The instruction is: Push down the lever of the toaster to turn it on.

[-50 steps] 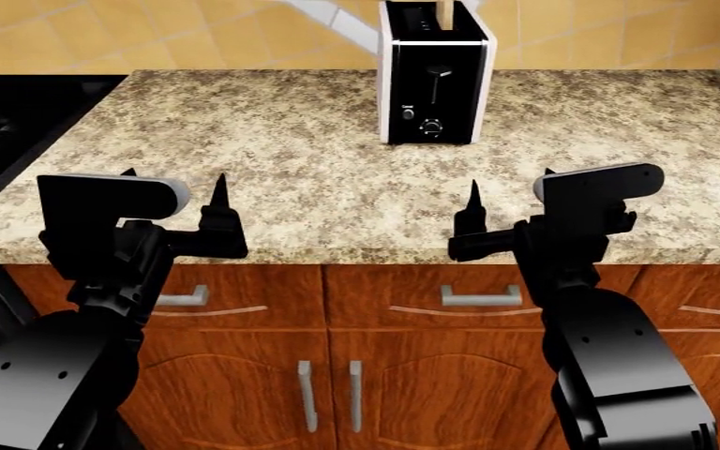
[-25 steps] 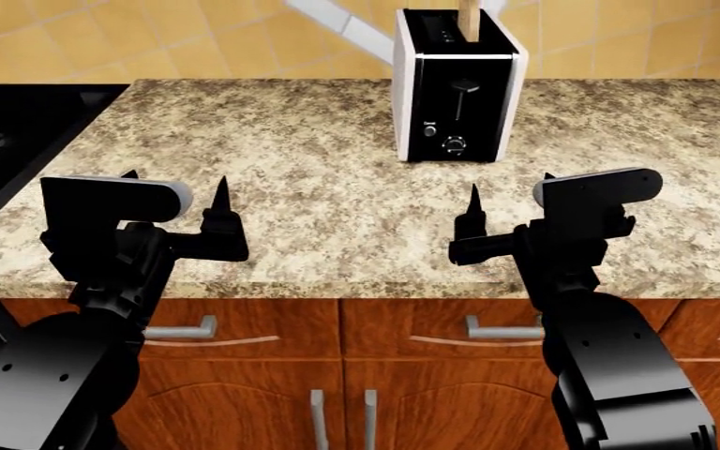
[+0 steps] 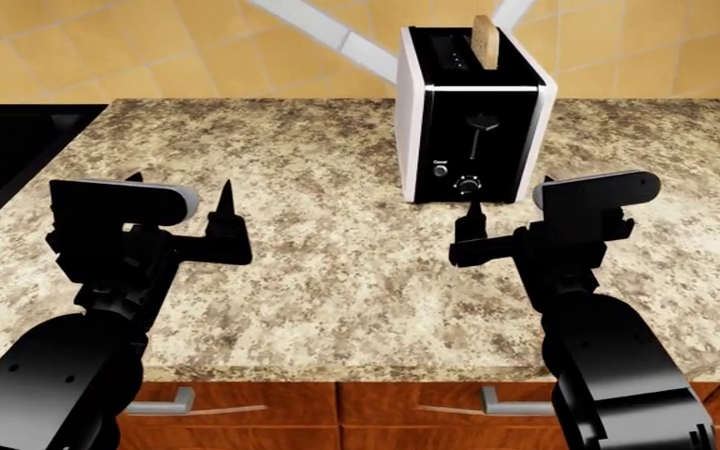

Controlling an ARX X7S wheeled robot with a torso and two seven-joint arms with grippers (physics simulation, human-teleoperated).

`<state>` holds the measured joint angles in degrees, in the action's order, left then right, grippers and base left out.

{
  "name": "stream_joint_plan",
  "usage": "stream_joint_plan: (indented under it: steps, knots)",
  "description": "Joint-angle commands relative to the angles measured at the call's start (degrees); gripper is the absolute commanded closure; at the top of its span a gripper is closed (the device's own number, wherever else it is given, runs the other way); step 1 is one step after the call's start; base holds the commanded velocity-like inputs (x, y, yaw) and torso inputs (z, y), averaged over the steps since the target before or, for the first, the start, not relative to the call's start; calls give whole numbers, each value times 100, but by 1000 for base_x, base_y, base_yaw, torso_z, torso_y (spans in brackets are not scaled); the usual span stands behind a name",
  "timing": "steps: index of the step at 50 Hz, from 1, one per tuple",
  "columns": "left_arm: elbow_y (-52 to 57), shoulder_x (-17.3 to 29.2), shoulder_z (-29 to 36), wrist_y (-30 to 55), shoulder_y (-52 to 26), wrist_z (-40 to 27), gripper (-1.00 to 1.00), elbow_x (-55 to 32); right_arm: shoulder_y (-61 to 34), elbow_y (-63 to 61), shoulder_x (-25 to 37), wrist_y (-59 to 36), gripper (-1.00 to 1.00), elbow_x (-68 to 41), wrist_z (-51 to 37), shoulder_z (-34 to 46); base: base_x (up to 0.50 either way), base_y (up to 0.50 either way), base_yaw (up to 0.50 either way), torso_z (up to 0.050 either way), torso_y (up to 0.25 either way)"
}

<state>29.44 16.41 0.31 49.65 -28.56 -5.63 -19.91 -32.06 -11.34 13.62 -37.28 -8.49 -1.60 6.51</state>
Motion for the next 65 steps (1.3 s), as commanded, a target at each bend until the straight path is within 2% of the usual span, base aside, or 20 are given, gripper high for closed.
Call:
stream_joint_plan:
  steps: [1,12,20,28,29,41,65]
  knots:
    - [-70,16,42,-97,34,-6,-100,11,17,46,18,39,-100,-23,-16,21,344,0,0,0,0]
    - [-62,29,69,-97,31,-35,-100,-3,-3,-150,58,-24,-100,-31,-90,2,92,0,0,0,1]
    - [-109,23,98,-128,18,-36,-100,-14,-558,-788,261,-963,-100,-40,-132,47,0,0,0,0,0]
    - [-106,34,116,-122,2,-48,-100,-33,-1010,-816,322,-1316,-100,-17,-79,236,0,0,0,0,0]
    - [-106,36,118,-126,6,-50,-100,-34,-1079,-793,317,-1335,100,-12,-70,272,0,0,0,0,0]
    - [-82,65,106,-133,35,-81,-100,-58,-1613,-435,218,-1286,100,42,-8,569,0,0,0,0,0]
    - [-117,128,71,-202,97,-115,-100,-96,-2044,1129,23,-515,100,202,-6,870,0,0,0,0,0]
